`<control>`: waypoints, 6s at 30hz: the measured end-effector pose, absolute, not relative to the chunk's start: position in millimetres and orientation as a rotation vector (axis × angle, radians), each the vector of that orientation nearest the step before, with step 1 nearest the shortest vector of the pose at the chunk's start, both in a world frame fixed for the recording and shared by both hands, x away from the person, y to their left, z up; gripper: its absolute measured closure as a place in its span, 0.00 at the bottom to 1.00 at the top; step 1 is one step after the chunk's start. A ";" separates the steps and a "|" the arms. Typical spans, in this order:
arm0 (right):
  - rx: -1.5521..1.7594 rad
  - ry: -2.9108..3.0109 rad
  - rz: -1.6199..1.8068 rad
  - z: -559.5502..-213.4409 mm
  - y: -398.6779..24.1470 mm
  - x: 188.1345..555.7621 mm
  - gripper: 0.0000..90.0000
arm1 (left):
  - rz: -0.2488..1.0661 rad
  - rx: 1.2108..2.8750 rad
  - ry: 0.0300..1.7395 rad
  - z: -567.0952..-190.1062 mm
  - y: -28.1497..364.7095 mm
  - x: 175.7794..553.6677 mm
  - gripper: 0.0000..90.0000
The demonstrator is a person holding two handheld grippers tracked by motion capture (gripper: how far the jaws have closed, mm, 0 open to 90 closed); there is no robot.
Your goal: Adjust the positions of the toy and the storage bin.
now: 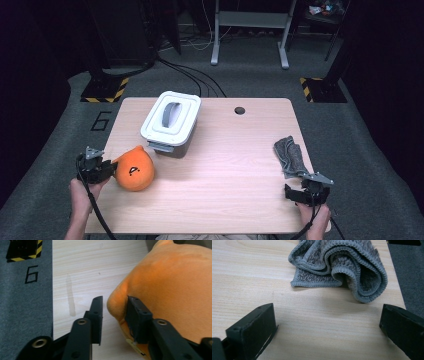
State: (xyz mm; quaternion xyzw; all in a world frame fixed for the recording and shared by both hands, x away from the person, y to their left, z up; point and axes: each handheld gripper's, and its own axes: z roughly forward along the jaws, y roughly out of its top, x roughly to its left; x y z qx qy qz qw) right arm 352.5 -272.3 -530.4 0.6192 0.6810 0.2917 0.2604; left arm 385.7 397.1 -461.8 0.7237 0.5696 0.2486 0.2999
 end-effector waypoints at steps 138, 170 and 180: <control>1.668 1.847 0.791 -530.5 -272.5 352.5 0.00 | 0.489 2.055 1.134 -401.1 276.7 485.0 0.23; 1.667 1.848 0.791 -530.5 -272.7 352.5 0.00 | 0.492 2.066 1.100 -402.9 225.2 470.5 0.21; 1.668 1.847 0.791 -530.5 -272.6 352.5 0.00 | 0.468 2.045 1.093 -404.9 211.7 470.5 0.20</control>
